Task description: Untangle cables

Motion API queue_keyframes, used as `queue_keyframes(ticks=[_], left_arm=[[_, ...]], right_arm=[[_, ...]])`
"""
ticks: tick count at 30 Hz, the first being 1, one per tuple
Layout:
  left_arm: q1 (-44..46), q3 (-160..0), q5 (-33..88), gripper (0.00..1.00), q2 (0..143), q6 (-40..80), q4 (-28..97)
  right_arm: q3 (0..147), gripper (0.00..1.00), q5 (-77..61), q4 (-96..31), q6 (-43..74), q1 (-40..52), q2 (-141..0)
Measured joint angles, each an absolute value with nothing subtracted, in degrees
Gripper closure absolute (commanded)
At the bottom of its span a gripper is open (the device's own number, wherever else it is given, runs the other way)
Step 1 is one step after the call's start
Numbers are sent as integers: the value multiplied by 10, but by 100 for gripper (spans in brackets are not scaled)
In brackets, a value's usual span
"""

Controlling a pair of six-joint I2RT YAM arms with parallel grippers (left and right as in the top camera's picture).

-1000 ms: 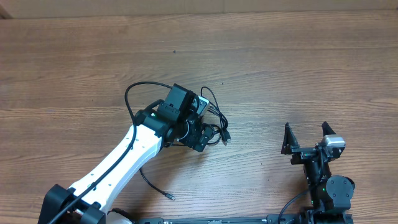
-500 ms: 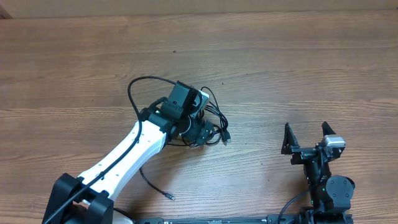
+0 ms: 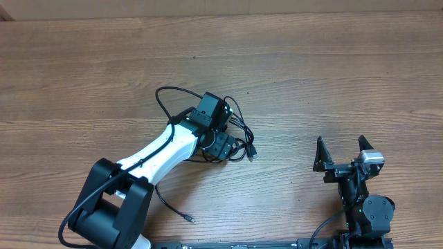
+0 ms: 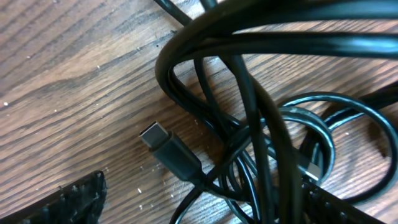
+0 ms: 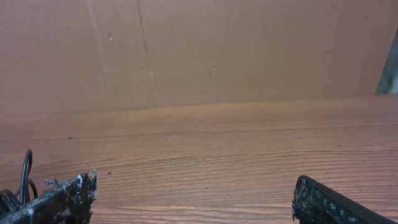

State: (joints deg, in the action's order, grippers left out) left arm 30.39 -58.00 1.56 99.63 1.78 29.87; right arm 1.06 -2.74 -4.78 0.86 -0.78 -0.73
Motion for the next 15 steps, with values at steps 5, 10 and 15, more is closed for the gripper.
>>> queue_keyframes(ticks=[5,10,15], left_arm=[[304,-580,14,38,998,20,288],[304,-580,14,84,998,27,284],[304,-580,14,96,998,28,279]], right_arm=[[11,0,-27,-48,9,-8,-7],[11,0,-27,-48,9,-8,-7],[11,0,-27,-48,9,-8,-7]])
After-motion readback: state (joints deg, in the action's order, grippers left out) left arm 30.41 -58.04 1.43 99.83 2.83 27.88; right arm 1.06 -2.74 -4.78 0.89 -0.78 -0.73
